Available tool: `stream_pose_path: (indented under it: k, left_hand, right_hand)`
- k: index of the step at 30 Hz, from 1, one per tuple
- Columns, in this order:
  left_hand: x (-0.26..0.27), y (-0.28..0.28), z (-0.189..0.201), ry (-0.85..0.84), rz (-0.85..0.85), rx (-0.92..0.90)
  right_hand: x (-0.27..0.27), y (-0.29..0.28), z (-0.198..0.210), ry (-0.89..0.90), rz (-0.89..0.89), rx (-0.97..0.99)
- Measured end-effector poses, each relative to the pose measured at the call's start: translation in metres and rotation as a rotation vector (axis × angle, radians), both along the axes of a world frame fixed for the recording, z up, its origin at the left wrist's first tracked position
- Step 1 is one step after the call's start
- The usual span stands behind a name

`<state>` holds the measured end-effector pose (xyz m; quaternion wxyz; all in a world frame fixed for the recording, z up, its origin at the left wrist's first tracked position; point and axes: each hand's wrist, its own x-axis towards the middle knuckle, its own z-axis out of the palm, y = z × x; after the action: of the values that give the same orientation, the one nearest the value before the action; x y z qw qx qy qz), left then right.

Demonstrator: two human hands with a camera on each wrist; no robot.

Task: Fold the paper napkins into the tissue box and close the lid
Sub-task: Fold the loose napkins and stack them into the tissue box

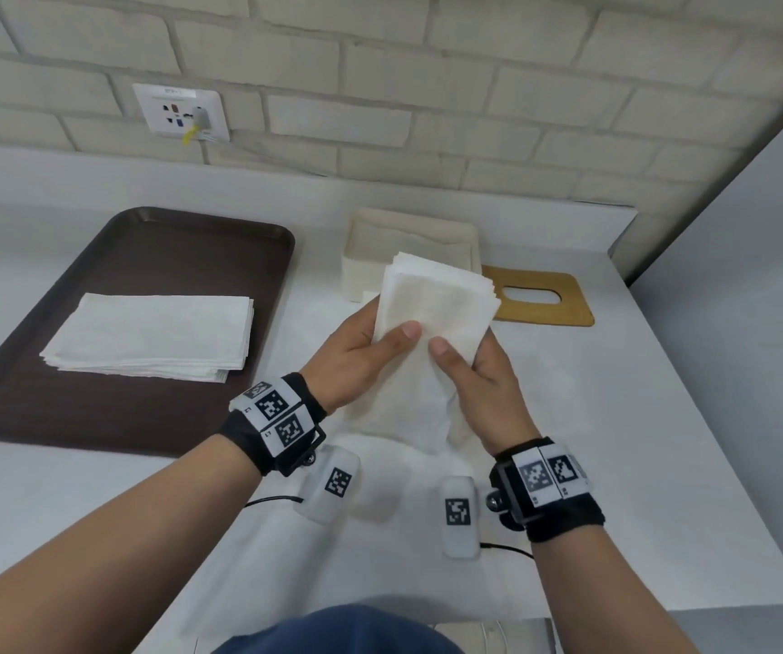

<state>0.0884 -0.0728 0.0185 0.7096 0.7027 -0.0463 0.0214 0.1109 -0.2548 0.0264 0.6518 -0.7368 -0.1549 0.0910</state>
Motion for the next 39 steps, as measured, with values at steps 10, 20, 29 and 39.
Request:
stream_pose_path:
  k: [10, 20, 29, 39]
  left_hand:
    - [-0.005, -0.021, -0.037, 0.027, 0.205, 0.025]
    - [0.004, -0.024, -0.024, -0.024, 0.262, -0.038]
    - [0.004, -0.027, -0.041, 0.045, 0.246, 0.008]
    - [0.004, -0.023, -0.043, -0.023, 0.218, -0.044]
  right_hand:
    - [-0.010, 0.024, -0.035, -0.087, -0.201, 0.043]
    - [-0.007, 0.017, -0.029, -0.128, -0.187, -0.040]
    - [-0.005, 0.016, -0.040, -0.034, -0.156, -0.064]
    - [-0.004, 0.011, -0.042, -0.063, -0.232, -0.040]
